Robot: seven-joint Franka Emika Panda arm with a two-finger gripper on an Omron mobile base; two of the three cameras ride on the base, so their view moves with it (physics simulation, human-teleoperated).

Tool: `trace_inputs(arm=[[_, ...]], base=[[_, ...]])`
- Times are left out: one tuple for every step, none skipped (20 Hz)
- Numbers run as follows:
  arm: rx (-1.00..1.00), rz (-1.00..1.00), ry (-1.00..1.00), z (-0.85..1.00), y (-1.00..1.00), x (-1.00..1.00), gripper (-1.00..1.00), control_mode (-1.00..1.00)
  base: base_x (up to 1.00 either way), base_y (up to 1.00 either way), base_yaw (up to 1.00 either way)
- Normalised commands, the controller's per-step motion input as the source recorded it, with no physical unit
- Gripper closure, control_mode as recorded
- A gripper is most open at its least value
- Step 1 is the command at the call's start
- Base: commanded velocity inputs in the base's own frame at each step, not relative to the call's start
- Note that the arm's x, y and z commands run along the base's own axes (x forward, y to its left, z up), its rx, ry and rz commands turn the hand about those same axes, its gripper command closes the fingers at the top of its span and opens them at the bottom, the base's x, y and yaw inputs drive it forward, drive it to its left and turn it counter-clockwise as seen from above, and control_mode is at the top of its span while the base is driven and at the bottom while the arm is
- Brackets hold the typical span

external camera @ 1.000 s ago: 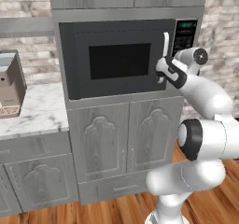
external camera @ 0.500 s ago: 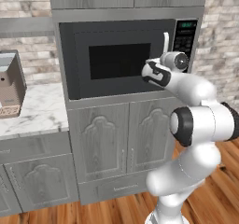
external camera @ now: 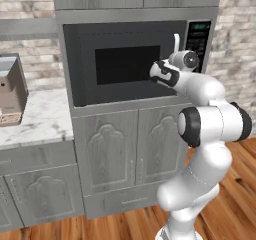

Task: Close the microwave door.

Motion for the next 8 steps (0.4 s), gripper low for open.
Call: trace_inputs(arm=[[0.0,0.03,0.01,0.0,0.0,0.78,-1.0,-1.0],[0.0,0.02,0.01,0.0,0.0,0.7,-1.0,-1.0],[0.0,0.01,0.01,0.0,0.0,0.6,-1.0,-1.0],[0.0,0.0,0.01,0.0,0.0,0.48,-1.0,-1.0],[0.0,0.0,0.01,0.0,0.0,0.36,-1.0,-1.0],[0.0,0.0,0.01,0.0,0.0,0.27,-1.0,-1.0],[0.0,0.0,0.01,0.0,0.0,0.21,-1.0,-1.0],[0.0,0.0,0.01,0.0,0.0,0.12,-1.0,-1.0]], base=[[0.0,0.0,0.0],[0.0,0.0,0.0],[0.0,0.0,0.0],[0.0,0.0,0.0],[0.0,0.0,0.0],[0.0,0.0,0.0],[0.0,0.0,0.0],[0.0,0.0,0.0]])
